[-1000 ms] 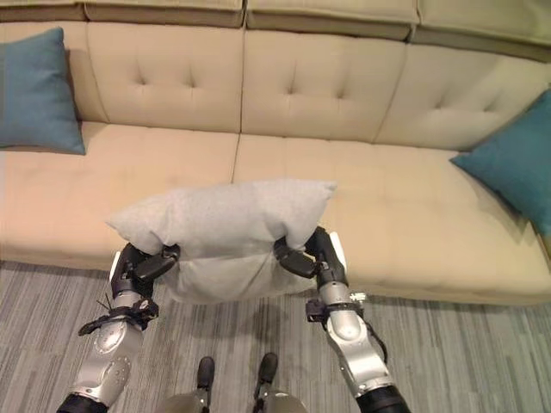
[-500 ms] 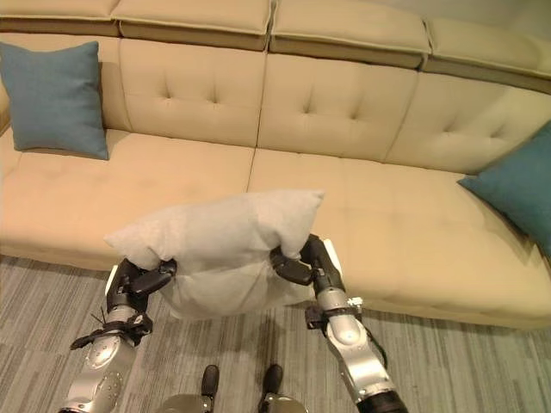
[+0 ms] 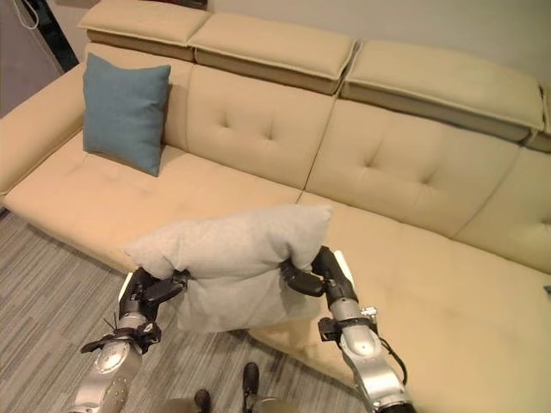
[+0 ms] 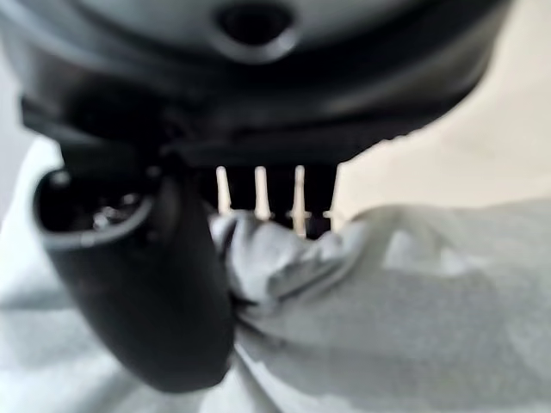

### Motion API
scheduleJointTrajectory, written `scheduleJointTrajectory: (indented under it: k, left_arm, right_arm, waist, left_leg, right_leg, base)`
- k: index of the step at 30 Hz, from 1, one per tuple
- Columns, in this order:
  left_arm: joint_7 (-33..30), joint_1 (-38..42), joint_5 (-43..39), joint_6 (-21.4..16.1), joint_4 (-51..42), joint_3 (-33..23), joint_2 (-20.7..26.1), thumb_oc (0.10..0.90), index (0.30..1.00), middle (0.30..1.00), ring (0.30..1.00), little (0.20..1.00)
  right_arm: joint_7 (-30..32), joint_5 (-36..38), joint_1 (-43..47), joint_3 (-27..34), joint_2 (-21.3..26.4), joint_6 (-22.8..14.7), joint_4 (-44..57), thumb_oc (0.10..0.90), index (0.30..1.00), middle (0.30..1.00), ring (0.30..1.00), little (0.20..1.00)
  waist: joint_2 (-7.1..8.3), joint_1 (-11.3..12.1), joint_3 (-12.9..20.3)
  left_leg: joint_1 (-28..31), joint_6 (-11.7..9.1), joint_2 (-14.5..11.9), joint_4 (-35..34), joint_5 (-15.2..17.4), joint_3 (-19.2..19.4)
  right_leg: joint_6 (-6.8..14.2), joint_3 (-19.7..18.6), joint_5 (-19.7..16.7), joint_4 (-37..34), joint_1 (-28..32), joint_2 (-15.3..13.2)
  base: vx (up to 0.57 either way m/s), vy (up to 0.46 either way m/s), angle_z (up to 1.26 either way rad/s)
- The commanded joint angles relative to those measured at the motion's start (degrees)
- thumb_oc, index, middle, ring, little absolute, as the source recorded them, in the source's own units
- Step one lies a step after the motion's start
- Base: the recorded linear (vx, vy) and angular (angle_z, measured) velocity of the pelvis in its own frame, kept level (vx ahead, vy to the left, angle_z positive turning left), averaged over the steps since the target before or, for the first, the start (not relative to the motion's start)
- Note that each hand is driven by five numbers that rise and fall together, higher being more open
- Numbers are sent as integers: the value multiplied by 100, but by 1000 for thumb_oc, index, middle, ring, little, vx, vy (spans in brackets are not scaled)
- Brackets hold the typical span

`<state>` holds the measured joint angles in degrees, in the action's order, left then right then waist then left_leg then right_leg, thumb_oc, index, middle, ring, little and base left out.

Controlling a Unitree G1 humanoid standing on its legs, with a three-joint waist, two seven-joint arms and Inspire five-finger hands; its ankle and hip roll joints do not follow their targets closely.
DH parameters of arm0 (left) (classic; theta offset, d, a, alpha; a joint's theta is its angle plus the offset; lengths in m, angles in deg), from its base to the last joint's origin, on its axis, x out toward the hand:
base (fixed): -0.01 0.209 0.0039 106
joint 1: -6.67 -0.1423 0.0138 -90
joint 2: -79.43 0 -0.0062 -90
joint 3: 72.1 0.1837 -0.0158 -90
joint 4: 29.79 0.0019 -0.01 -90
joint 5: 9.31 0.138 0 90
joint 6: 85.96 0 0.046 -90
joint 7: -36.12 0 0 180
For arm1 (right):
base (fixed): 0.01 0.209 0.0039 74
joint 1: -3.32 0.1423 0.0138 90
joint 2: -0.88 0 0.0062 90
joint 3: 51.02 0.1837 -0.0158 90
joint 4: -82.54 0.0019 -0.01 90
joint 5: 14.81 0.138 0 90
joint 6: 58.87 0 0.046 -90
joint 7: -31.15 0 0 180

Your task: Pick up all the scattered cushions and arrange them neatly on the sofa.

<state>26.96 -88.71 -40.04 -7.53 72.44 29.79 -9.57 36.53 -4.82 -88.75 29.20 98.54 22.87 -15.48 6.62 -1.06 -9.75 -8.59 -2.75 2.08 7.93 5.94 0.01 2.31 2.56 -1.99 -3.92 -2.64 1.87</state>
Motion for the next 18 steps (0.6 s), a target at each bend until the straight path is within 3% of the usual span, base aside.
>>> scheduleJointTrajectory:
  k: [1, 5, 12, 16, 18]
  left_arm:
    - [451, 613, 375, -497, -777, 242, 88, 400, 300, 300, 300, 300]
    - [513, 504, 399, -462, -771, 248, 117, 400, 300, 300, 300, 300]
    - [489, 447, 417, -453, -837, 128, 255, 400, 300, 300, 300, 300]
    - [451, 387, 407, -455, -869, 24, 296, 400, 300, 300, 300, 300]
    - [413, 354, 402, -473, -883, -41, 316, 400, 300, 300, 300, 300]
  right_arm:
    - [4, 220, 429, 221, -211, -823, 1007, 400, 300, 300, 300, 300]
    - [-6, 129, 376, 228, -288, -815, 1016, 400, 300, 300, 300, 300]
    - [-86, 126, 448, 169, -458, -746, 1029, 400, 300, 300, 300, 300]
    - [-134, 126, 543, 99, -568, -747, 1011, 400, 300, 300, 300, 300]
    - [-144, 146, 615, 25, -625, -755, 969, 400, 300, 300, 300, 300]
  waist:
    - [-41, 79, 582]
    - [-73, 51, 743]
    - [-57, 87, 777]
    - [-109, 111, 674]
    - [-154, 166, 611]
  left_leg:
    - [-385, -127, -155, -69, -455, -100]
    - [-27, -79, -191, -515, -537, -82]
    - [375, 136, -136, -593, -361, 218]
    - [468, 292, -108, -530, -265, 327]
    - [514, 343, -138, -515, -242, 399]
  right_leg:
    - [355, 139, 378, 465, 240, -396]
    - [384, 50, 472, 554, 325, -414]
    - [578, -254, 456, 1007, 249, -600]
    - [767, -416, 204, 1654, -116, -669]
    - [802, -274, 144, 1919, -297, -720]
  base:
    - [105, 75, -42]
    - [157, 114, -60]
    - [87, 143, -47]
    - [4, 122, -39]
    - [-42, 96, -25]
